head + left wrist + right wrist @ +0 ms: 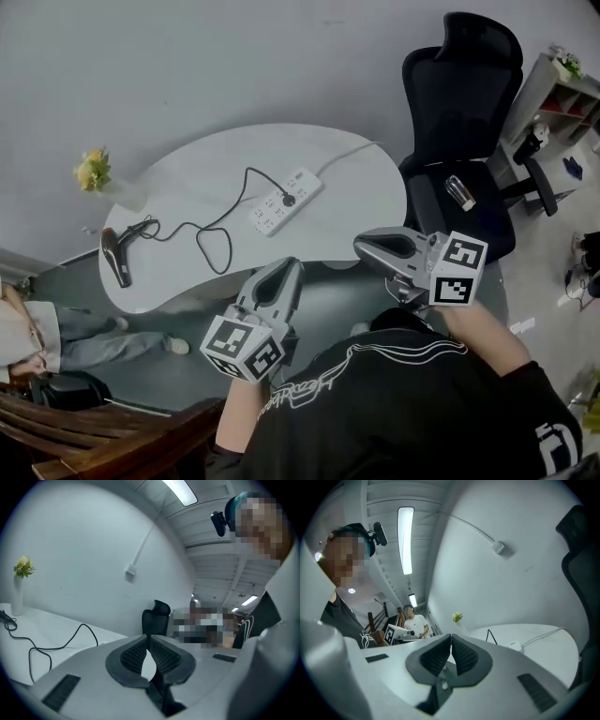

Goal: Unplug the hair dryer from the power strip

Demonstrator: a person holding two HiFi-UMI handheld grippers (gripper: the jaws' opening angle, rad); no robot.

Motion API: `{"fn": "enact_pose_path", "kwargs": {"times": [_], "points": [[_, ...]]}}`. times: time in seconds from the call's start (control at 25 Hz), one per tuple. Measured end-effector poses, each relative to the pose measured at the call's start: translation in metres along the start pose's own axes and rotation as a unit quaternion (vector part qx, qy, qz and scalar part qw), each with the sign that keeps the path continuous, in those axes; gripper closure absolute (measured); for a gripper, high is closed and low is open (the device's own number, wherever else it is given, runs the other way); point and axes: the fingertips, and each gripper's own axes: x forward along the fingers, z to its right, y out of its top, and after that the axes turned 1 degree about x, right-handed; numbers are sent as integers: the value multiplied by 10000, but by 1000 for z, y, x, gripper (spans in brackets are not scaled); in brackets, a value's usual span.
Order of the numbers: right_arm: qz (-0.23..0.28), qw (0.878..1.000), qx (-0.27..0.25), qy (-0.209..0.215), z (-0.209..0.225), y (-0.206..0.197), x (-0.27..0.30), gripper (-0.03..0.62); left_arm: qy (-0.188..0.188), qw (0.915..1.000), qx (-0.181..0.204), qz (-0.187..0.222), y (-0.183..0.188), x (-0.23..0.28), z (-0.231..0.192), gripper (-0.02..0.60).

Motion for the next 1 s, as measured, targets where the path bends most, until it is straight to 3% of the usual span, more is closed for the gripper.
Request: {"fn": "enact_pose_path", "kwargs": {"times": [0.12,0.32,0.56,0.8,1.0], "points": [[-131,9999,-28,-29,20,-3,14,595,141,9999,53,-17,0,9,-23,571],[-376,9992,-18,134,53,-5,43,595,249,9995,134,-142,-6,28,-62,500],[-487,9982,200,279,101,4,82,595,314,9962,346,-735,-27,61,-117,391],[-924,9943,346,408,139,-7,110,595,452,9877,639,-1357,-51,93,-176,288],[-1151,9912,429,490,157,-21,128,595,696,9701,910,-2140,-85,108,-225,247]]}}
